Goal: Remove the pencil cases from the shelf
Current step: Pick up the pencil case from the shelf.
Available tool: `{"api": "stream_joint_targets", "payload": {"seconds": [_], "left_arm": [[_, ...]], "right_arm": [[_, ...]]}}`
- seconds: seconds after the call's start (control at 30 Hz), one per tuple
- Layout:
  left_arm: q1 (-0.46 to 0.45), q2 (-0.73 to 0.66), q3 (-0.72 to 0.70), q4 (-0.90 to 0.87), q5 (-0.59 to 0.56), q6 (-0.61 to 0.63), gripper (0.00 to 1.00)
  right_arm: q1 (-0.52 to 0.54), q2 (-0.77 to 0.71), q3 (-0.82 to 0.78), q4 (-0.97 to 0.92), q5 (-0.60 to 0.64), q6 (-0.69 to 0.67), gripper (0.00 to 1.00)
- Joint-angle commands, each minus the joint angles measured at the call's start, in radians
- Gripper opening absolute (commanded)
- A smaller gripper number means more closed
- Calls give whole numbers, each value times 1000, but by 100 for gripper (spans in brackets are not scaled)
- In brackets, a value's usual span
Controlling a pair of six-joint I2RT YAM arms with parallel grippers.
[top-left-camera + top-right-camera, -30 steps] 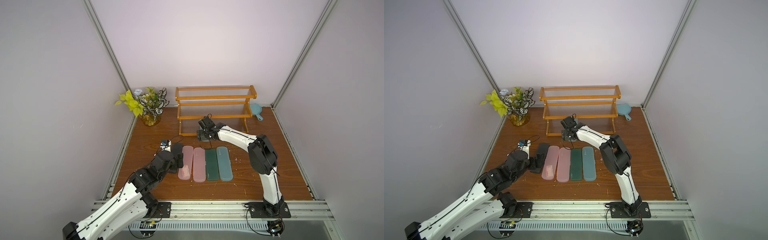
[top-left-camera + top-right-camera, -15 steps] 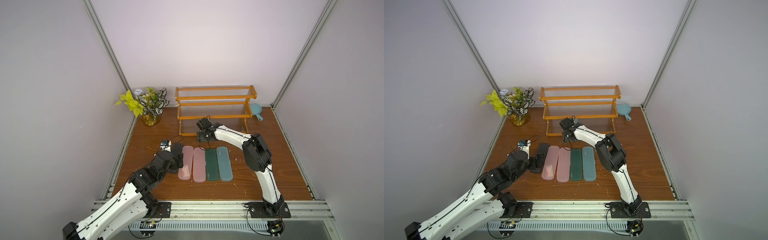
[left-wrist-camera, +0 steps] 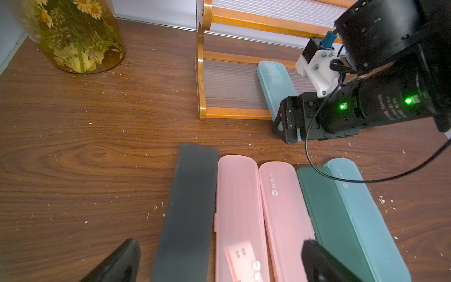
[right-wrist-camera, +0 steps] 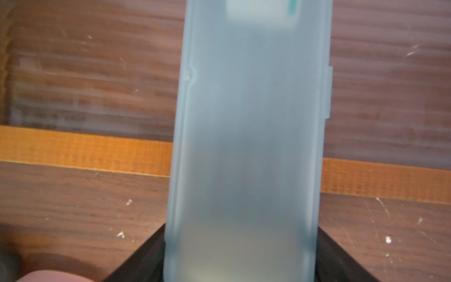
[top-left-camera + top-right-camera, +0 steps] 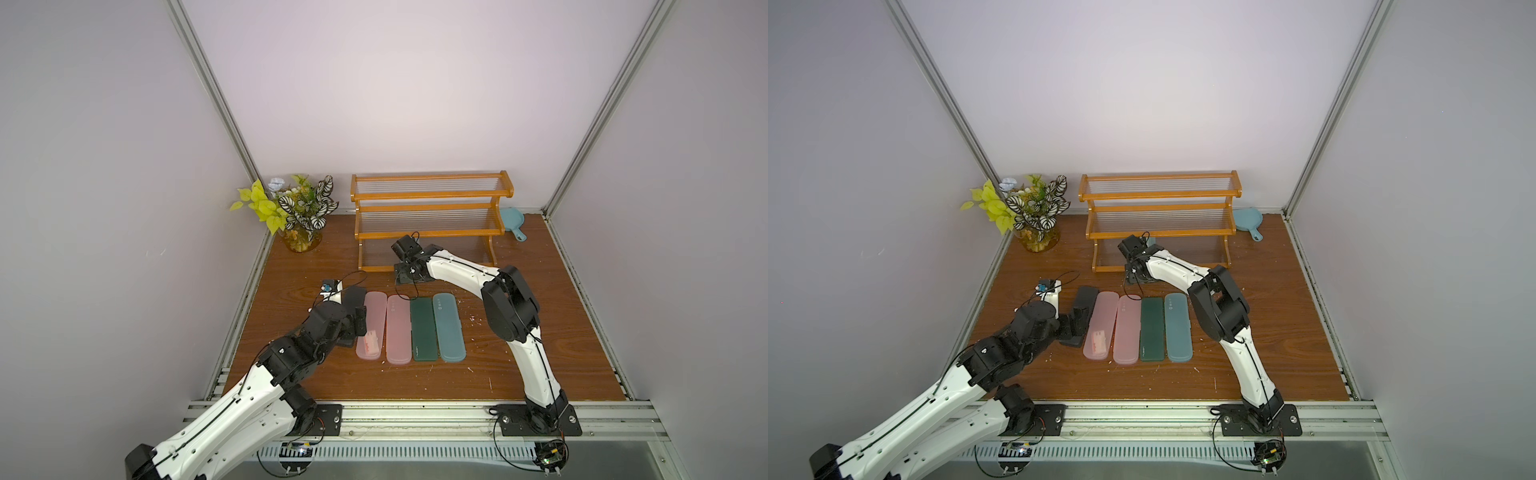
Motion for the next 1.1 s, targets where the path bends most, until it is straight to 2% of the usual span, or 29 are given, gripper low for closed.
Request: {"api": "stream_joint_targets", "payload": {"seconds": [0.0, 0.3, 0.57, 1.07], "left_arm": [[11, -4, -7, -15, -6, 17, 97], [11, -1, -7, -13, -6, 18, 97], [11, 3, -7, -12, -4, 18, 97], [11, 8, -4, -3, -18, 4, 97]], "right_arm": [[-8, -3, 39, -14, 25, 15, 81], [-8, -14, 29, -32, 33, 17, 72], [-8, -83, -54, -1, 31, 13, 72], [-9, -375, -412, 123, 26, -11, 72]]}}
